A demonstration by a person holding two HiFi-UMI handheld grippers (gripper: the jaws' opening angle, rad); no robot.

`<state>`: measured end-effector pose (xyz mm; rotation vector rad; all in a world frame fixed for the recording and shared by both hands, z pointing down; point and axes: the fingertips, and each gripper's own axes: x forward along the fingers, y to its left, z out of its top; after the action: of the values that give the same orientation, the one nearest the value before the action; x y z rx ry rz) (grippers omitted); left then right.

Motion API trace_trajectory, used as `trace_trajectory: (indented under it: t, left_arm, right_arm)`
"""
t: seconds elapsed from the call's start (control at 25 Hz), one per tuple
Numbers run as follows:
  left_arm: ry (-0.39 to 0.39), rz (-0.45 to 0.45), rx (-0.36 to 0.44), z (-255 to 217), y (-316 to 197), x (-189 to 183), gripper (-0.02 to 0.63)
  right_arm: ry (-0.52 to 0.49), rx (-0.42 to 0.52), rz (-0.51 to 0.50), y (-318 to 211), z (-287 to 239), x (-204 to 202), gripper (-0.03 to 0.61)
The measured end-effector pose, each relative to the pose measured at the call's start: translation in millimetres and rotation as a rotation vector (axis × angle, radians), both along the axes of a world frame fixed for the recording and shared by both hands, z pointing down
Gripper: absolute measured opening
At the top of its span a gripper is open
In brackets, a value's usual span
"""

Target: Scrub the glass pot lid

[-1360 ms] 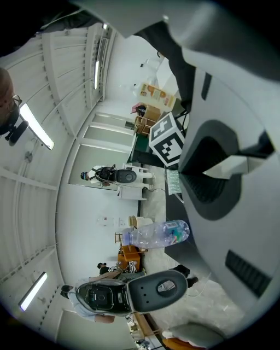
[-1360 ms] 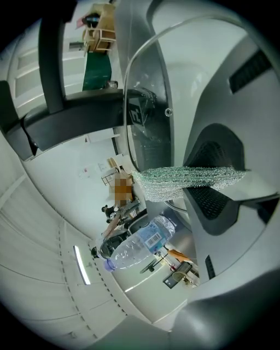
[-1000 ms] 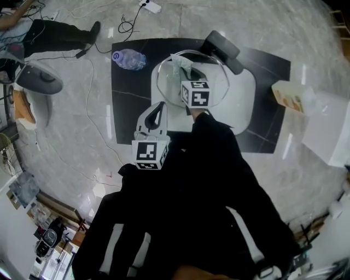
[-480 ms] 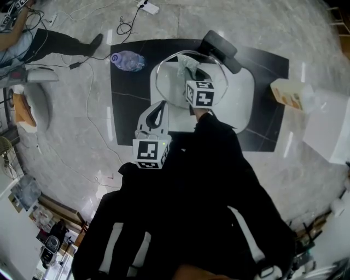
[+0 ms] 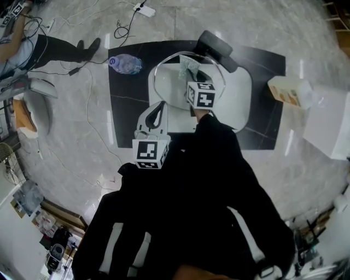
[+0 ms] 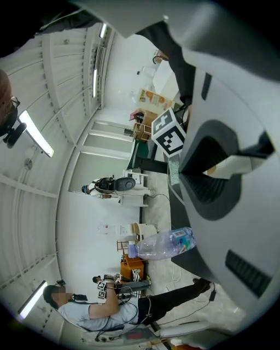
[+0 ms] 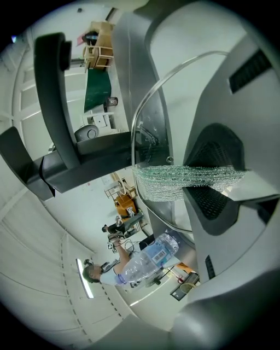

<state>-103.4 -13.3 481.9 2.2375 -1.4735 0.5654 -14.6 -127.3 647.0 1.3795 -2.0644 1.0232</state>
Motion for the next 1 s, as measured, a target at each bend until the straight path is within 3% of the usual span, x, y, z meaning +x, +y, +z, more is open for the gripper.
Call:
trace_trajectory:
  t: [1.0]
  left_arm:
    - [-0.002, 0.050, 0.009, -1, -1, 15, 0.003]
  right_arm:
    - [0.034, -0.002, 0.115, 7, -1, 62, 0.069]
